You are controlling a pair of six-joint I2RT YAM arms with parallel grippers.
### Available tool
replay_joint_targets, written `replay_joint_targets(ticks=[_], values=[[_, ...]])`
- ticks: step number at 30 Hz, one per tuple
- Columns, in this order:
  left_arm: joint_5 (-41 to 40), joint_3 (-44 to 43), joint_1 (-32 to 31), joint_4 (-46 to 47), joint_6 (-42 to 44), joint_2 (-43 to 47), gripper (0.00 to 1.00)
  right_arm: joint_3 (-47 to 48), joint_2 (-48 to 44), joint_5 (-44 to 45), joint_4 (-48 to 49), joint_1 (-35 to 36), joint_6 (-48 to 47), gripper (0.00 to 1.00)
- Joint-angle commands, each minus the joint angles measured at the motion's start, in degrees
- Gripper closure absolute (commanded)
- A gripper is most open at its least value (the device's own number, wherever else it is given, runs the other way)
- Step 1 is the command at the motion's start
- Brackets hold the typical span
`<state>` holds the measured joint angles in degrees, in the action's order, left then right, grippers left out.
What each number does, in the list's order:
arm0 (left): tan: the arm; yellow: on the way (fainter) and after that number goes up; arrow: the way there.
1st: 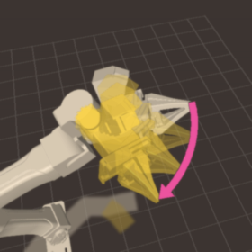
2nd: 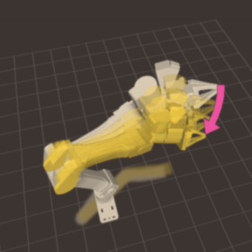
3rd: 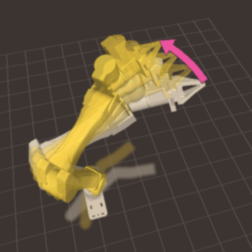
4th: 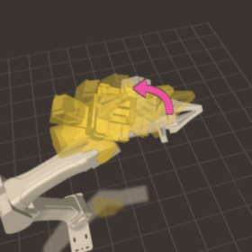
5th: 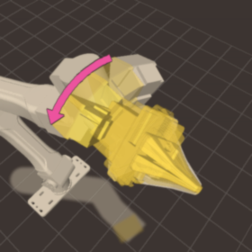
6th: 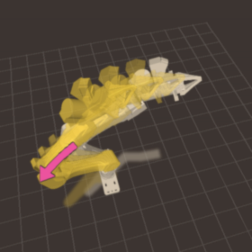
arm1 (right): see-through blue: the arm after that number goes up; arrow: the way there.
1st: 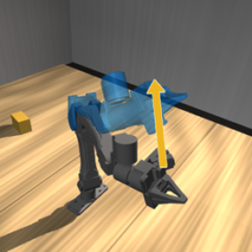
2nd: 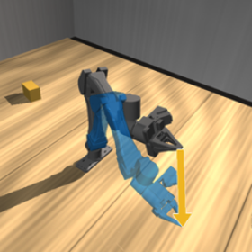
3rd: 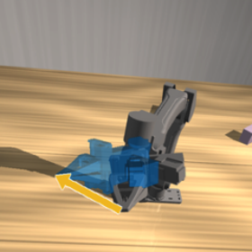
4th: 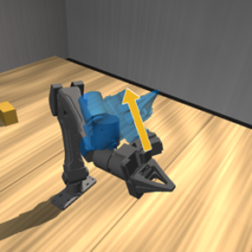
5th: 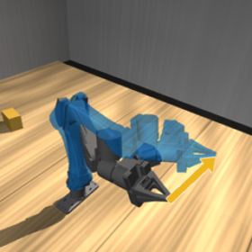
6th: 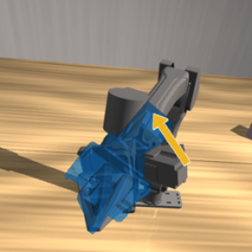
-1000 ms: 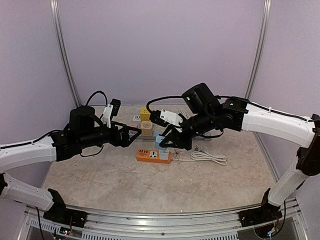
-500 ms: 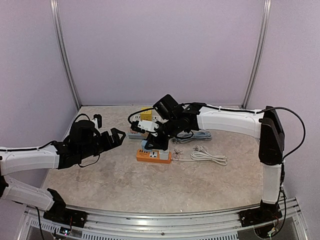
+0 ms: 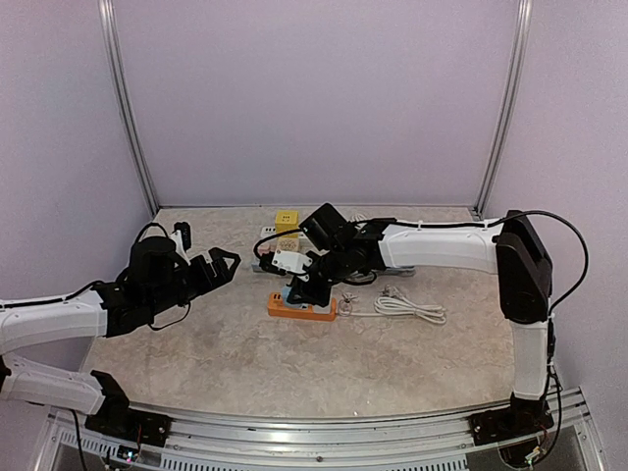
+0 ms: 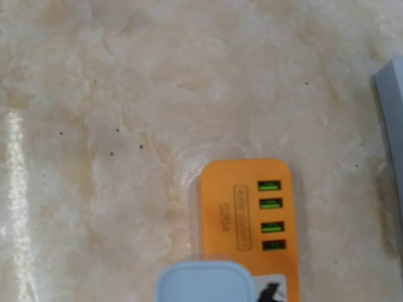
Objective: Insert the plug
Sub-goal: Insert the plug into the socket slot.
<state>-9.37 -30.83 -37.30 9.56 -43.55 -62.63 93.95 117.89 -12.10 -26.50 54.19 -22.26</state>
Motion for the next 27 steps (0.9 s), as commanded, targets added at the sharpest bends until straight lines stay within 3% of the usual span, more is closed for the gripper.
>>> replay_joint_targets(ticks=[1,27], values=[[0.0,1.0,0.3,1.0,-0.3,0.0,0.01,-0.9,0.2,1.6,2.5,-0.2,-0.3,1.0],[0.7,1.8,0.3,2.4,-0.5,-0.3,0.01,-4.0,0.4,3.5,3.5,-1.5,-0.9,1.0]])
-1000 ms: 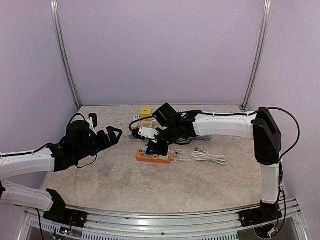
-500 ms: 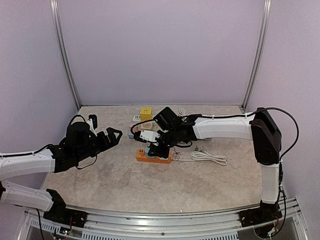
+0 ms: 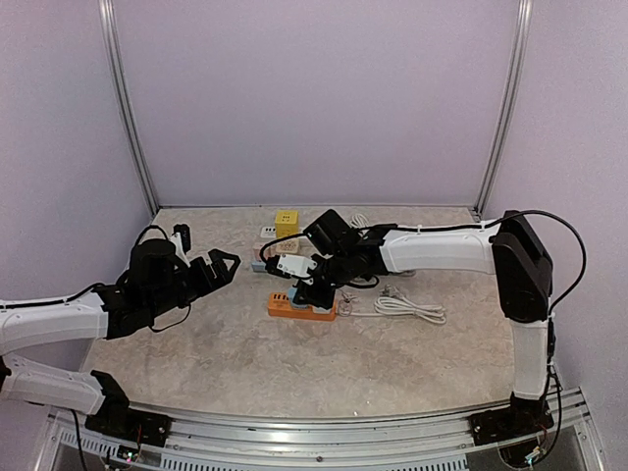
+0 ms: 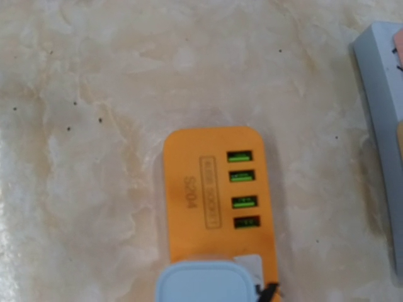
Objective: Insert the plug
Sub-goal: Insert the plug into the socket slot.
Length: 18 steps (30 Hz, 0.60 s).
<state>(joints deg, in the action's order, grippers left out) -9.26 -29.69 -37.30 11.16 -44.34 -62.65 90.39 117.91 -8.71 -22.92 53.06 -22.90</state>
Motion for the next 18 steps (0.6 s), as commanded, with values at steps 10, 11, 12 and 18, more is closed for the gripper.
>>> replay_joint_targets(ticks=[10,11,12,18], values=[[0.4,-0.9,0.3,0.0,0.7,-0.6,0.01,-0.4,1.5,-3.0,-1.1,-0.5,-1.6,1.0],[0.4,-1.2,0.3,-0.3,0.8,-0.7,0.01,-0.3,1.6,-3.0,-1.2,-0.4,-1.6,1.0],[0.4,-1.4,0.3,-0.4,1.0,-0.8,0.01,-0.3,1.6,-3.0,-1.4,-0.4,-1.7,1.0],[0.7,-2.6,0.3,-0.7,1.5,-1.2,0.01,0.7,2.8,-2.2,-2.9,-0.7,-2.3,1.0]])
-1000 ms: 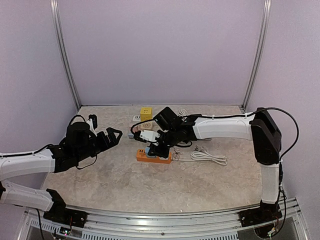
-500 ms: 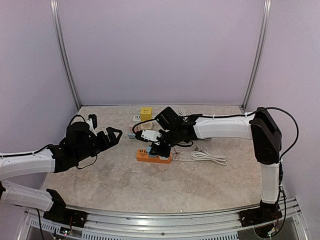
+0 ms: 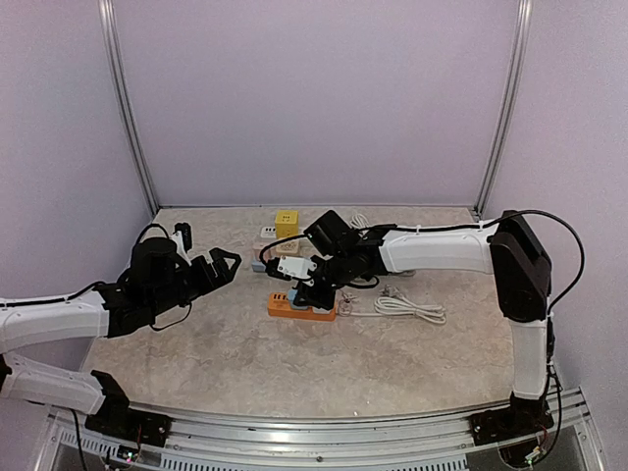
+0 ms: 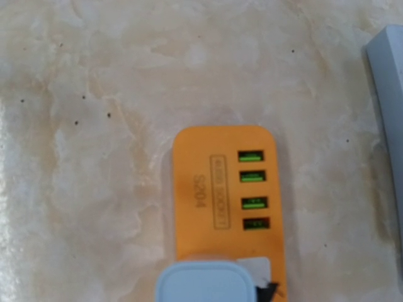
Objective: Insert the plug
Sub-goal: Insert the plug into the socket slot.
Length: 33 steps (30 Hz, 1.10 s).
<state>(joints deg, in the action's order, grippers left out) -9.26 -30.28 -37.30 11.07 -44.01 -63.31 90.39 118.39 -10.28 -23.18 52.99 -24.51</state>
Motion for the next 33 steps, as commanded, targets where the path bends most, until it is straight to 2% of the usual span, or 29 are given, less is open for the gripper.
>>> replay_joint_targets(ticks=[1,12,19,22,28,33], values=[[0.8,-2.1,0.3,-0.6,1.2,-0.5,0.01,1.2,2.7,-0.6,-3.5,-0.8,-0.6,1.0],[1.2,2.0,0.3,1.8,-0.4,2.2,0.01,2.3,5.3,-3.0,-7.1,-3.2,1.8,1.0],[0.5,2.7,0.3,0.8,1.3,5.5,0.01,8.8,7.6,-2.0,-15.7,-3.4,3.0,1.0],[-0.1,3.5,0.4,1.2,2.1,7.4,0.01,15.3,9.8,-0.8,-21.9,-3.4,4.1,0.93],[-0.8,4.5,0.8,1.1,2.6,10.1,0.01,21.8,12.5,2.0,-30.4,-3.4,4.7,0.91],[-0.5,5.2,0.8,1.5,1.7,10.4,0.01,21.4,11.0,4.6,-31.4,-2.9,6.1,0.75]])
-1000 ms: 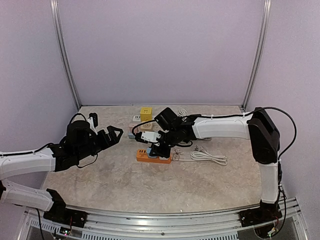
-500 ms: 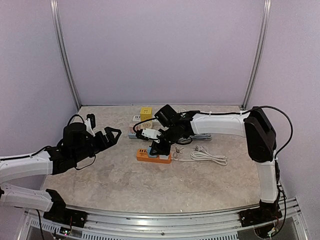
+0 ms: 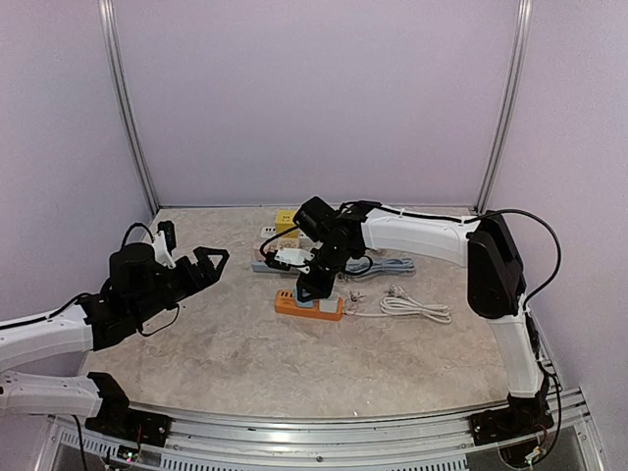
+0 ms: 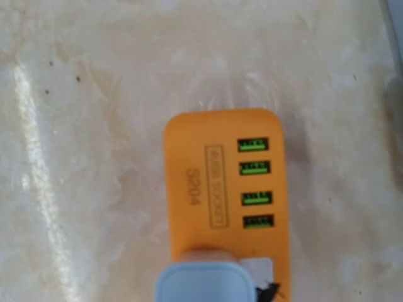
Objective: Insert the plug
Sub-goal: Insert the plug into the socket slot, then press the plug into the socket slot.
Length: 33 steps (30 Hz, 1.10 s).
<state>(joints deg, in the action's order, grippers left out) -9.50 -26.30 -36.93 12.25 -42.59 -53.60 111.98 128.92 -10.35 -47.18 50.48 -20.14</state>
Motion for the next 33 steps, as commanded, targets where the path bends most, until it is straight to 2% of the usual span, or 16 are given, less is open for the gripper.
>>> replay_joint_targets(ticks=[1,6,8,15,25,33], values=[[-0.3,1.4,0.5,0.5,0.2,0.7,0.01,0.0,-0.1,5.0,-7.5,-0.3,1.9,0.72],[-0.5,1.9,0.5,0.8,-0.1,0.6,0.01,3.2,-0.1,8.4,-10.4,1.3,2.8,0.59],[-0.5,2.0,0.5,0.7,-0.5,0.4,0.01,3.4,-0.3,9.8,-10.7,2.2,2.8,0.57],[0.3,1.6,0.4,0.5,-1.8,0.2,0.01,6.6,-1.0,12.1,-11.2,3.1,3.1,0.54],[-1.3,1.5,-1.7,-0.6,-1.9,0.5,0.01,10.5,2.7,13.3,-12.2,2.7,1.5,0.53],[-2.5,0.9,-3.0,-2.1,-0.8,0.8,0.01,13.0,5.3,9.6,-12.3,0.8,1.4,0.56]])
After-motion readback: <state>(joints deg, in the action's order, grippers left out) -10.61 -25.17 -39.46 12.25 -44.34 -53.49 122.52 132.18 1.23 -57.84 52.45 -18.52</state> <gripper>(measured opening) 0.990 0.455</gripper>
